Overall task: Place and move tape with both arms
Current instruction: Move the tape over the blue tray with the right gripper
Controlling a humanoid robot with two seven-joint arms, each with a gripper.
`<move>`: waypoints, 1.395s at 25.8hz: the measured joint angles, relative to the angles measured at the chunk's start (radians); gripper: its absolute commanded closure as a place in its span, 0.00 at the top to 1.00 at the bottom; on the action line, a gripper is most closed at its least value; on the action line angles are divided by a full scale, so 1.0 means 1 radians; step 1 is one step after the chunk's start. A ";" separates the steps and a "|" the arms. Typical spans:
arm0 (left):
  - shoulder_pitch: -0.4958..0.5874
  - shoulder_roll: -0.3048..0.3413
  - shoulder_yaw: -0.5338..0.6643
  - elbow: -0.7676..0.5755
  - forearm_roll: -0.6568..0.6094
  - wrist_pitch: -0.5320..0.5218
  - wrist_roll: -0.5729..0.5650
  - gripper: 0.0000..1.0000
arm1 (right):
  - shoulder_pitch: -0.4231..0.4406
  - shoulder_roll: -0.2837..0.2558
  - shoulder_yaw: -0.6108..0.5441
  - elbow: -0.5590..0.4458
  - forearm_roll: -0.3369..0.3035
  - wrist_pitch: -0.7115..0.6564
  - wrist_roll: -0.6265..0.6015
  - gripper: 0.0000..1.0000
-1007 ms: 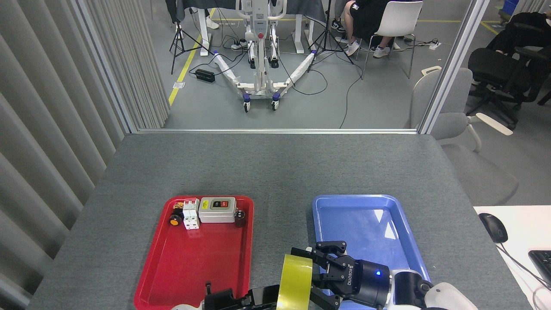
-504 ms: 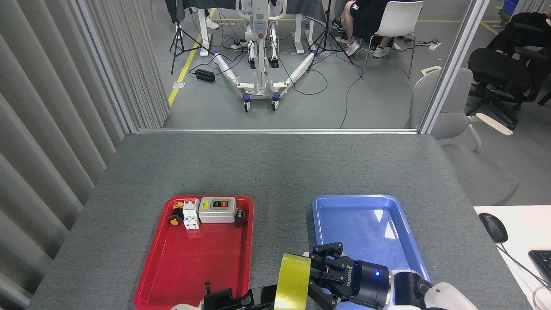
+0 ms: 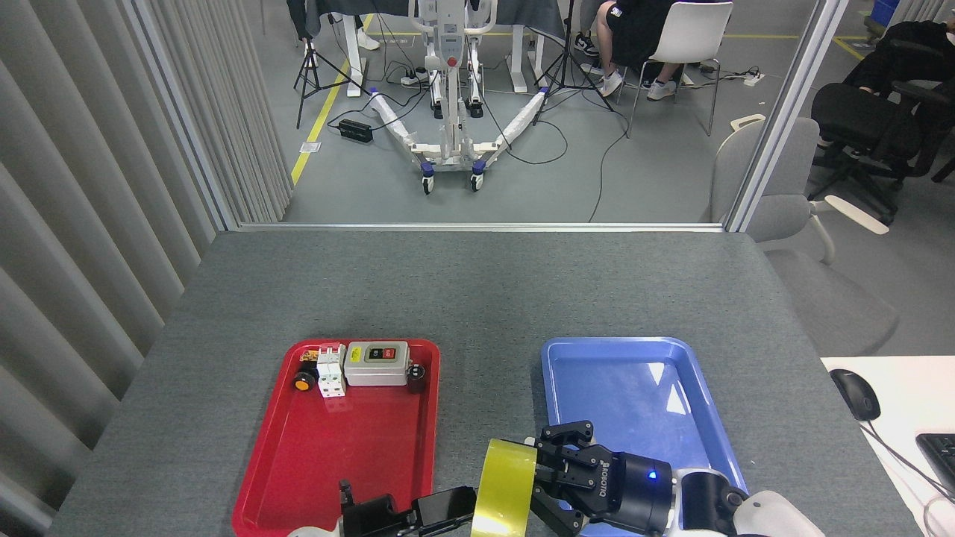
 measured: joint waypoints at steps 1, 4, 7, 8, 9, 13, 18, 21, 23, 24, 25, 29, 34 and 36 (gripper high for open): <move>0.000 0.000 0.002 0.005 0.000 -0.009 -0.001 1.00 | 0.000 0.002 0.000 0.000 0.000 0.000 -0.005 0.22; -0.003 0.001 0.006 0.011 0.001 -0.025 -0.004 1.00 | 0.001 0.013 -0.007 0.000 0.000 -0.002 -0.008 0.22; -0.005 0.003 0.010 0.013 0.001 -0.033 -0.005 1.00 | 0.007 0.038 -0.031 0.000 0.005 -0.002 -0.010 0.22; -0.007 0.003 0.016 0.013 0.001 -0.037 -0.005 1.00 | 0.010 0.046 -0.041 0.000 0.006 -0.002 -0.011 0.22; -0.007 0.003 0.023 0.013 0.001 -0.042 -0.005 1.00 | 0.013 0.051 -0.050 -0.001 0.007 -0.002 -0.002 0.22; -0.017 0.005 0.073 0.033 -0.002 -0.066 -0.005 1.00 | 0.048 0.070 -0.137 -0.007 0.003 -0.002 0.055 0.22; -0.072 0.016 0.135 0.112 -0.056 -0.164 0.011 1.00 | 0.147 0.128 -0.408 -0.013 -0.001 -0.002 0.198 0.22; -0.082 0.026 0.208 0.113 -0.203 -0.246 0.084 1.00 | 0.189 0.172 -0.558 -0.015 -0.001 0.056 0.359 0.22; -0.082 0.025 0.281 0.063 -0.362 -0.281 0.210 1.00 | 0.199 0.190 -0.614 -0.016 0.004 0.156 0.467 0.22; -0.079 0.022 0.323 0.013 -0.473 -0.292 0.304 1.00 | 0.199 0.195 -0.633 -0.017 0.006 0.218 0.515 0.22; -0.070 0.014 0.361 -0.047 -0.592 -0.296 0.415 1.00 | 0.197 0.195 -0.644 -0.017 0.008 0.292 0.561 0.22; 0.025 -0.031 0.408 -0.273 -0.996 -0.176 0.837 1.00 | 0.131 0.154 -0.629 0.015 0.005 0.556 0.703 0.22; 0.128 -0.036 0.292 -0.347 -1.148 0.153 1.041 1.00 | 0.046 0.080 -0.489 0.094 -0.007 0.795 0.811 0.23; 0.141 -0.033 0.234 -0.352 -1.203 0.260 1.073 1.00 | 0.009 0.052 -0.424 0.127 -0.037 0.870 0.837 0.23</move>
